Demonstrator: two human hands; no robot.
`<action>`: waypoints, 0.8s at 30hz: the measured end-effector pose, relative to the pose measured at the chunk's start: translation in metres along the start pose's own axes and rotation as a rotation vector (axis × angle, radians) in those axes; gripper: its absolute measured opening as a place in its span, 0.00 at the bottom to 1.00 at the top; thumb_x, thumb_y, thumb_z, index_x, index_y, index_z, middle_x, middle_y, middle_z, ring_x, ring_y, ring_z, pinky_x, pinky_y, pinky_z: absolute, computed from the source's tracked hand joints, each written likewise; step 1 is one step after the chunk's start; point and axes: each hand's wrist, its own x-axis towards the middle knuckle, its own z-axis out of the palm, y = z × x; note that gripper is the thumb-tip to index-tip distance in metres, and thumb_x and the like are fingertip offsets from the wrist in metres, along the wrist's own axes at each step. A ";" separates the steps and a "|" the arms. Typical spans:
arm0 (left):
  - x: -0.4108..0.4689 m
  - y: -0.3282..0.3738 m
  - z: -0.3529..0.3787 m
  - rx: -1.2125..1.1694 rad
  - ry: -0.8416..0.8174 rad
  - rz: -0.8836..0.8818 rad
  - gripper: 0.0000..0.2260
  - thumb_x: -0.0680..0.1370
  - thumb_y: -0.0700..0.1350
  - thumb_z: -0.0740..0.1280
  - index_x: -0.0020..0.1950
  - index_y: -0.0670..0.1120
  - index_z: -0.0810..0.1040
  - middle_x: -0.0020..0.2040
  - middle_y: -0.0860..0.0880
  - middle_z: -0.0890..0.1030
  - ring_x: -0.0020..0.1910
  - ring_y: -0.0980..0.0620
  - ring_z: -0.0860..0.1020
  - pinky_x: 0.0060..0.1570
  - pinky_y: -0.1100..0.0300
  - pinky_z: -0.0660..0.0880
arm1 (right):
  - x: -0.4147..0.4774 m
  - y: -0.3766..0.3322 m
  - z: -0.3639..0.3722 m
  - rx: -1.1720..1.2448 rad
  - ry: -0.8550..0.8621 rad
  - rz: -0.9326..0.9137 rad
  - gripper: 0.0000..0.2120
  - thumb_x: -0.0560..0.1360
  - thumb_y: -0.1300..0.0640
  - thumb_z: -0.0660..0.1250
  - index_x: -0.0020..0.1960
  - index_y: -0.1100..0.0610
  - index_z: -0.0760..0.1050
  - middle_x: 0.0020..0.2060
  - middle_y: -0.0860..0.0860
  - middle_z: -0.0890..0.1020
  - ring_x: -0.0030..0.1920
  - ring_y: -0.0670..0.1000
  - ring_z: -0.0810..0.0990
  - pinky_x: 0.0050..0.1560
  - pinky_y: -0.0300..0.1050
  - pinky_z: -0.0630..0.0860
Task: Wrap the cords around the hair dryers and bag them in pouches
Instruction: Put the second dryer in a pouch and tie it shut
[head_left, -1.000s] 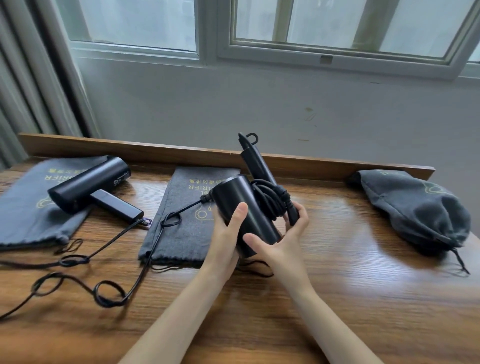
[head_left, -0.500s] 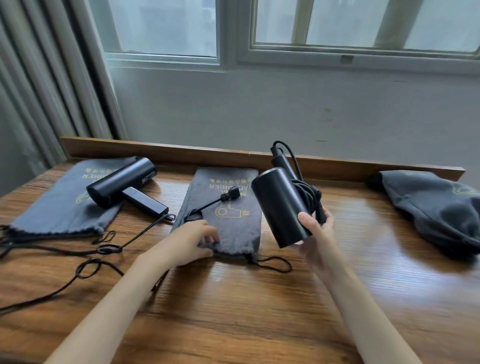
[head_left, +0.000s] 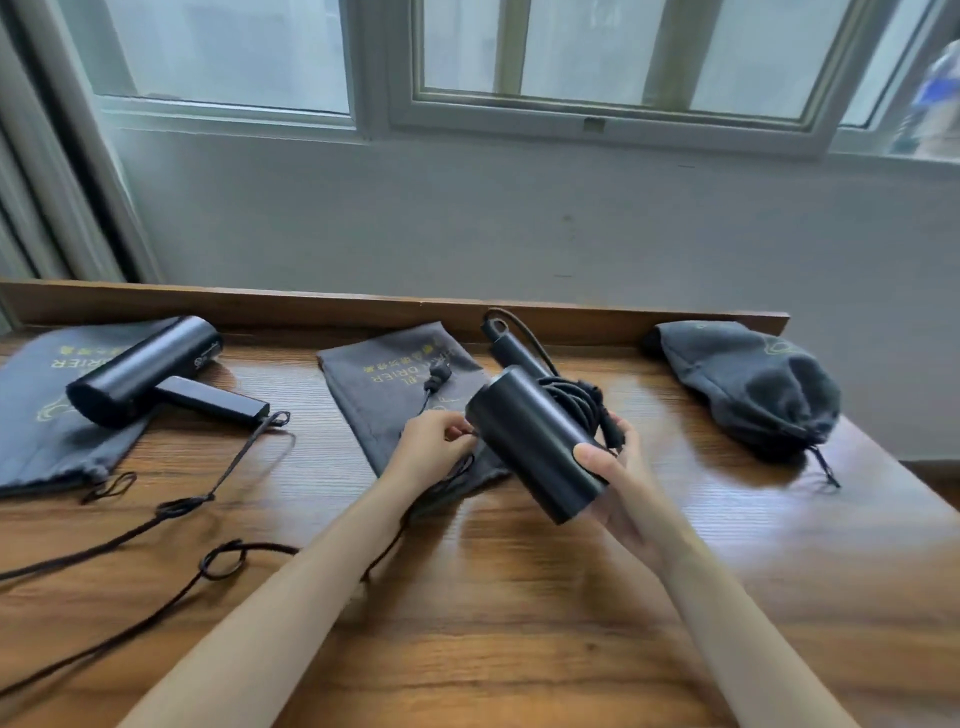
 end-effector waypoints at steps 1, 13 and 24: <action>0.000 0.005 0.003 -0.002 -0.015 0.010 0.04 0.75 0.41 0.67 0.45 0.45 0.81 0.39 0.50 0.80 0.41 0.54 0.75 0.42 0.63 0.68 | -0.005 -0.001 -0.004 -0.008 0.014 -0.002 0.50 0.53 0.53 0.78 0.70 0.44 0.56 0.63 0.56 0.72 0.59 0.59 0.78 0.39 0.51 0.80; -0.004 0.006 -0.024 -0.028 0.124 -0.065 0.05 0.72 0.44 0.72 0.41 0.43 0.80 0.37 0.48 0.79 0.40 0.51 0.76 0.44 0.58 0.73 | -0.059 -0.009 -0.035 -0.218 -0.065 0.045 0.53 0.47 0.47 0.81 0.66 0.43 0.60 0.61 0.55 0.73 0.50 0.51 0.81 0.37 0.46 0.79; -0.050 0.003 -0.059 0.409 -0.185 -0.082 0.17 0.72 0.59 0.68 0.41 0.45 0.71 0.38 0.50 0.76 0.40 0.50 0.74 0.38 0.57 0.68 | -0.063 0.003 -0.029 -0.160 -0.115 0.103 0.53 0.46 0.44 0.83 0.66 0.40 0.62 0.62 0.55 0.74 0.51 0.53 0.82 0.38 0.46 0.79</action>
